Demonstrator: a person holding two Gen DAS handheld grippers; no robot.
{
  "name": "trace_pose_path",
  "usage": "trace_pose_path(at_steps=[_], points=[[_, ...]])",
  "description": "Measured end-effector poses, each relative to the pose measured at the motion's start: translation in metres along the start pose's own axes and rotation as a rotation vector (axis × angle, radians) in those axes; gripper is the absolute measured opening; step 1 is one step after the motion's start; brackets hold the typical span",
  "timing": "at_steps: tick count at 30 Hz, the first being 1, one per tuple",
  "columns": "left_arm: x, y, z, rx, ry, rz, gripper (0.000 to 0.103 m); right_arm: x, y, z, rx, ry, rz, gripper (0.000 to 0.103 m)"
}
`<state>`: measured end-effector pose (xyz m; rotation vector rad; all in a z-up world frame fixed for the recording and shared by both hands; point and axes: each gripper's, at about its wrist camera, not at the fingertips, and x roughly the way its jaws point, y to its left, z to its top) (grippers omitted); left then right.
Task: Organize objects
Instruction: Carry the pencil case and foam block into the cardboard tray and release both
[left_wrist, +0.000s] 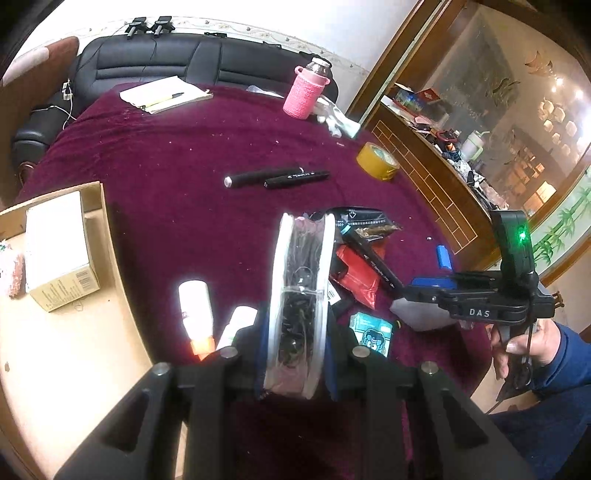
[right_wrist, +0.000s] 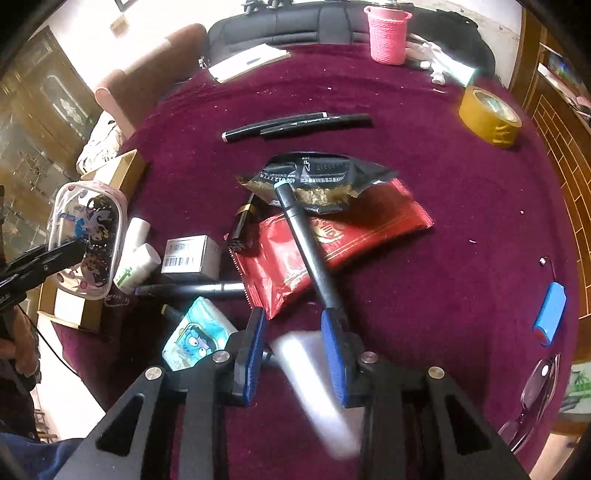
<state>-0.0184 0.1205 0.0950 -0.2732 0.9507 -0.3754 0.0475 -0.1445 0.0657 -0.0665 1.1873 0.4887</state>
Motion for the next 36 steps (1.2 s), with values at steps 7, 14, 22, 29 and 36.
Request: trace_pose_path(at_steps=[7, 14, 22, 29, 36], points=[[-0.006, 0.002, -0.007, 0.004, 0.005, -0.007, 0.024, -0.012, -0.023, -0.012, 0.041, -0.008, 0.012, 0.072], [-0.004, 0.003, -0.013, -0.005, 0.010, -0.015, 0.024, -0.007, -0.022, -0.033, 0.010, -0.001, -0.027, 0.017], [-0.008, 0.004, -0.014, -0.022, -0.012, -0.035, 0.024, -0.035, -0.018, -0.030, 0.090, -0.048, 0.085, 0.016], [-0.022, 0.014, -0.020, -0.062, -0.046, -0.060, 0.024, -0.041, 0.014, -0.015, 0.096, -0.076, 0.237, 0.016], [-0.050, 0.036, -0.027, -0.115, -0.102, -0.032, 0.024, -0.026, 0.062, 0.012, 0.064, -0.056, 0.376, 0.016]])
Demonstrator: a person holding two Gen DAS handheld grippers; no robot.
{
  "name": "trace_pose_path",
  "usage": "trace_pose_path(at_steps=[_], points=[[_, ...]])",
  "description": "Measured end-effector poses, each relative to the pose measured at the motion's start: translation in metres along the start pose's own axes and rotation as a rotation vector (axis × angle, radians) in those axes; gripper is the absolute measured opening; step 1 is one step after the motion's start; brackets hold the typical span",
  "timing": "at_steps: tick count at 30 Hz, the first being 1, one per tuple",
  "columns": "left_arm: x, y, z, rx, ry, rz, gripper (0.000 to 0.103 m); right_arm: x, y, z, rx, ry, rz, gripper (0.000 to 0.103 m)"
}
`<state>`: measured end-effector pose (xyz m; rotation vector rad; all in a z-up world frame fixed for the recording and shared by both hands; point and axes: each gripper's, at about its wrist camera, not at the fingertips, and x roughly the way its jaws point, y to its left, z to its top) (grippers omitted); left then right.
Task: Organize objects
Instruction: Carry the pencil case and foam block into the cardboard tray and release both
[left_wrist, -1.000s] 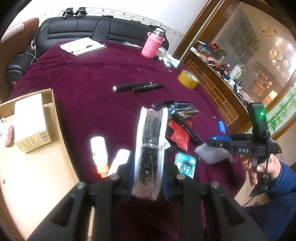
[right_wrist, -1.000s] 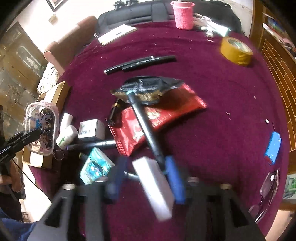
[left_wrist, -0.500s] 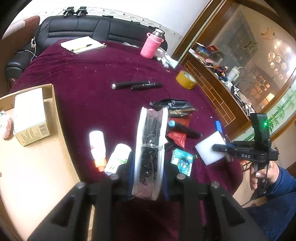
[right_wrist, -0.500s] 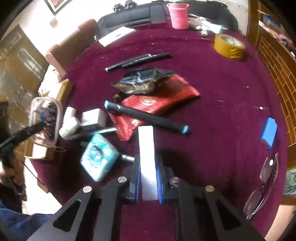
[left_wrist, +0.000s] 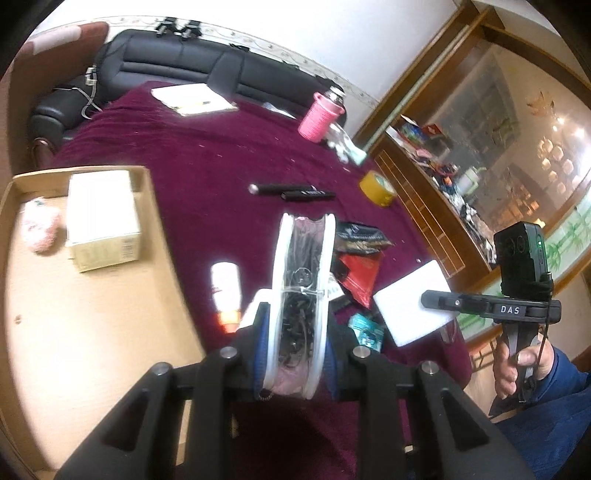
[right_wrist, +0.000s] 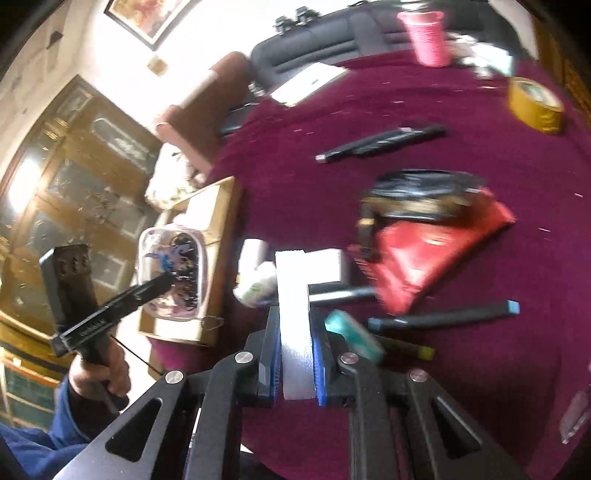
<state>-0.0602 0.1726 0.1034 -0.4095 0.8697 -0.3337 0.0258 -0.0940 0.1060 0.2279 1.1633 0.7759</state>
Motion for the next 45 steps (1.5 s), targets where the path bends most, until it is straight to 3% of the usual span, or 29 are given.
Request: trace_pose_path(at_steps=[10, 20, 32, 35, 37, 39, 41, 42, 45], points=[[-0.056, 0.073, -0.007, -0.135, -0.079, 0.123, 0.024, 0.081, 0.084, 0.034, -0.072, 0.100, 0.147, 0.017], [-0.079, 0.156, -0.001, -0.250, -0.082, 0.203, 0.024, 0.186, 0.150, 0.053, -0.112, 0.186, 0.154, 0.017], [-0.061, 0.215, 0.020, -0.314, 0.000, 0.178, 0.026, 0.239, 0.165, 0.058, -0.058, 0.214, 0.162, 0.019], [-0.057, 0.215, 0.027, -0.303, 0.004, 0.191, 0.030, 0.242, 0.163, 0.060, -0.051, 0.215, 0.152, 0.020], [-0.059, 0.212, 0.033, -0.287, -0.006, 0.207, 0.042, 0.237, 0.162, 0.061, -0.059, 0.226, 0.128, 0.020], [-0.065, 0.209, 0.039, -0.268, -0.025, 0.209, 0.048, 0.235, 0.161, 0.062, -0.057, 0.237, 0.102, 0.027], [-0.072, 0.205, 0.044, -0.246, -0.039, 0.215, 0.057, 0.229, 0.157, 0.063, -0.056, 0.238, 0.074, 0.052], [-0.076, 0.203, 0.046, -0.232, -0.046, 0.221, 0.058, 0.225, 0.155, 0.064, -0.050, 0.234, 0.071, 0.058], [-0.086, 0.203, 0.049, -0.212, -0.063, 0.240, 0.060, 0.216, 0.148, 0.064, -0.044, 0.217, 0.053, 0.061]])
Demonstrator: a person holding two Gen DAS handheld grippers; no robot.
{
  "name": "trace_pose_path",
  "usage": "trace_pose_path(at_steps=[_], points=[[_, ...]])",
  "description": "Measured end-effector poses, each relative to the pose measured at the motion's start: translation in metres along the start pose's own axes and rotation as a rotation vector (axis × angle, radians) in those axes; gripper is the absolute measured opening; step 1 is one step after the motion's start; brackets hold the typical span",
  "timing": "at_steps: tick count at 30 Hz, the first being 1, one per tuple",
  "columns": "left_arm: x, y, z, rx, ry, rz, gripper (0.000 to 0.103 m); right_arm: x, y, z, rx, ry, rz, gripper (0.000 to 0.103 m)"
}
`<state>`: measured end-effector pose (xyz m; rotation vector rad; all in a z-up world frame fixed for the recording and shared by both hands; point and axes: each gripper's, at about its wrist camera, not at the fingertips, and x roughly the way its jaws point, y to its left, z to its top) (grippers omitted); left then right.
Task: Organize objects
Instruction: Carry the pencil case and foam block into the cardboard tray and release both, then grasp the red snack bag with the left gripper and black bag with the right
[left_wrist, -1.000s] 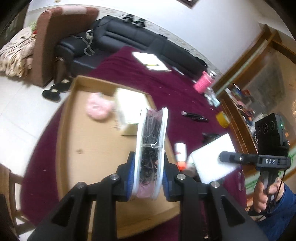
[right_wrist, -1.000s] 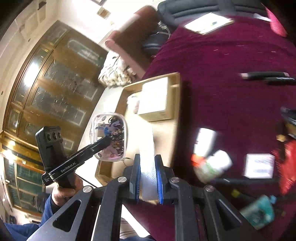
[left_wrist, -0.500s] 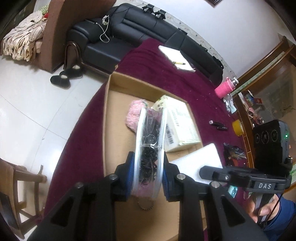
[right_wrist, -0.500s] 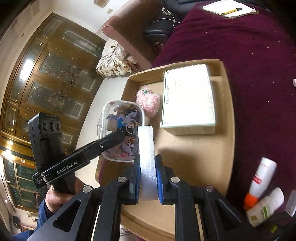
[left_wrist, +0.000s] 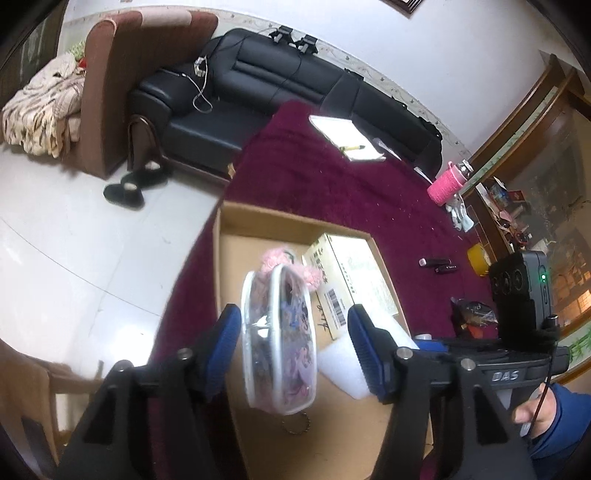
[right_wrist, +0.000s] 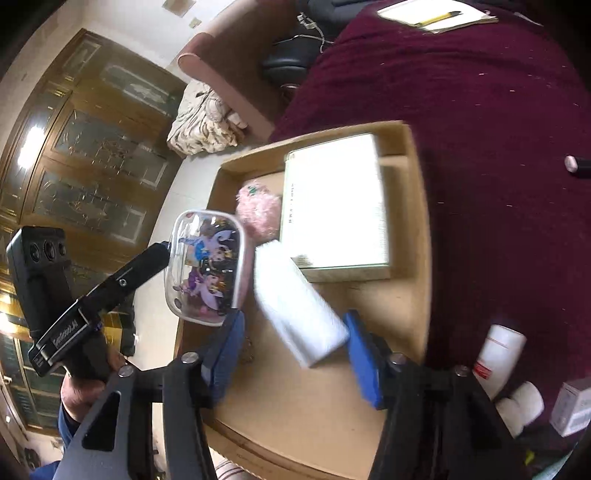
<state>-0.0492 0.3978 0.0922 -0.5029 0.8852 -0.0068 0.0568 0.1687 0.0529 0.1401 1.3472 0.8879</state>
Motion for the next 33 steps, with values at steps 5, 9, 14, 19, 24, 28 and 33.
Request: trace_pose_path(at_steps=[5, 9, 14, 19, 24, 28, 33], points=[[-0.005, 0.003, -0.005, 0.007, -0.006, -0.003, 0.060, -0.012, 0.001, -0.006, -0.034, -0.045, -0.051, 0.049], [0.009, 0.001, -0.011, 0.032, 0.039, -0.001, 0.060, 0.005, 0.005, -0.006, -0.022, -0.005, -0.040, 0.041], [0.026, -0.010, -0.012, 0.060, 0.058, -0.002, 0.059, 0.014, 0.014, -0.005, -0.068, -0.006, -0.042, 0.041], [0.017, -0.008, -0.012, 0.050, 0.033, -0.022, 0.059, -0.006, 0.002, -0.008, -0.039, -0.024, -0.012, 0.042], [0.001, -0.006, -0.015, 0.041, 0.009, -0.033, 0.059, -0.012, -0.006, -0.016, -0.001, -0.013, 0.001, 0.042], [-0.002, -0.020, -0.023, 0.052, 0.007, -0.060, 0.060, -0.024, -0.013, -0.029, -0.009, -0.011, -0.009, 0.044], [0.007, -0.059, -0.031, 0.134, 0.040, -0.087, 0.060, -0.051, -0.035, -0.042, 0.019, -0.064, -0.024, 0.052]])
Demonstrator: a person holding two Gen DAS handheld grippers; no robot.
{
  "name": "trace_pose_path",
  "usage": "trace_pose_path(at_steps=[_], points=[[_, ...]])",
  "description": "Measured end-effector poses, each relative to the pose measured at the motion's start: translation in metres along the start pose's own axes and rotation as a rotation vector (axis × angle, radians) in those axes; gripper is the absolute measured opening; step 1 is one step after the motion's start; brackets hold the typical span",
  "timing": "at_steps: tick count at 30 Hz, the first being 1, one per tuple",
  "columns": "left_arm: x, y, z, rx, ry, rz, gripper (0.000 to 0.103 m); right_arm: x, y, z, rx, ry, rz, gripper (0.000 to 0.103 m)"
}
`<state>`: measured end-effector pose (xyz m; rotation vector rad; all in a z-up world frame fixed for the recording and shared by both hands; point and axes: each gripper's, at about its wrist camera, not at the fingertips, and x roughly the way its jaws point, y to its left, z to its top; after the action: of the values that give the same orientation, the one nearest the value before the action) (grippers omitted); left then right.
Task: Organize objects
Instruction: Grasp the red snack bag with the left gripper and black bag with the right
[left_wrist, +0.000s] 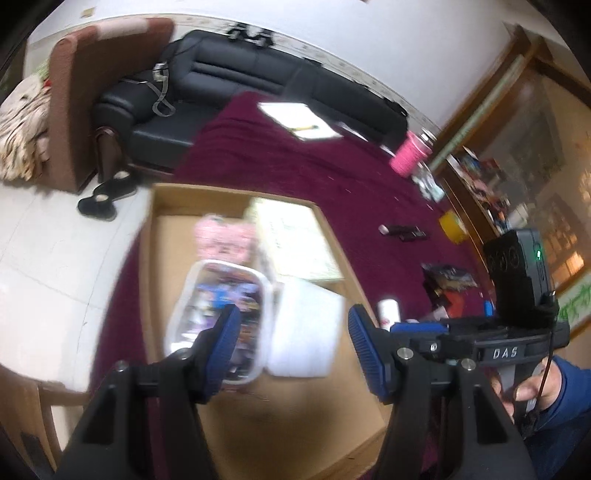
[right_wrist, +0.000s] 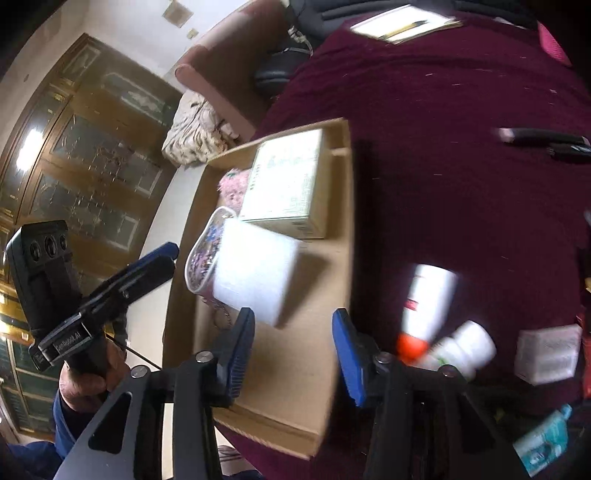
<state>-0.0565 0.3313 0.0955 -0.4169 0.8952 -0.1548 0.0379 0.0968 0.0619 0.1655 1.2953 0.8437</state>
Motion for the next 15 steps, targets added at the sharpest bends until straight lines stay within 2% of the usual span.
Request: trace_pose_path(at_steps=[8, 15], points=[[0.036, -0.071, -0.009, 0.138, 0.086, -0.044, 0.061, -0.069, -0.083, -0.034, 0.178, -0.100, -0.029, 0.064], [0.078, -0.140, -0.028, 0.264, 0.189, -0.078, 0.062, -0.121, -0.144, -0.069, 0.315, -0.166, -0.048, 0.065]])
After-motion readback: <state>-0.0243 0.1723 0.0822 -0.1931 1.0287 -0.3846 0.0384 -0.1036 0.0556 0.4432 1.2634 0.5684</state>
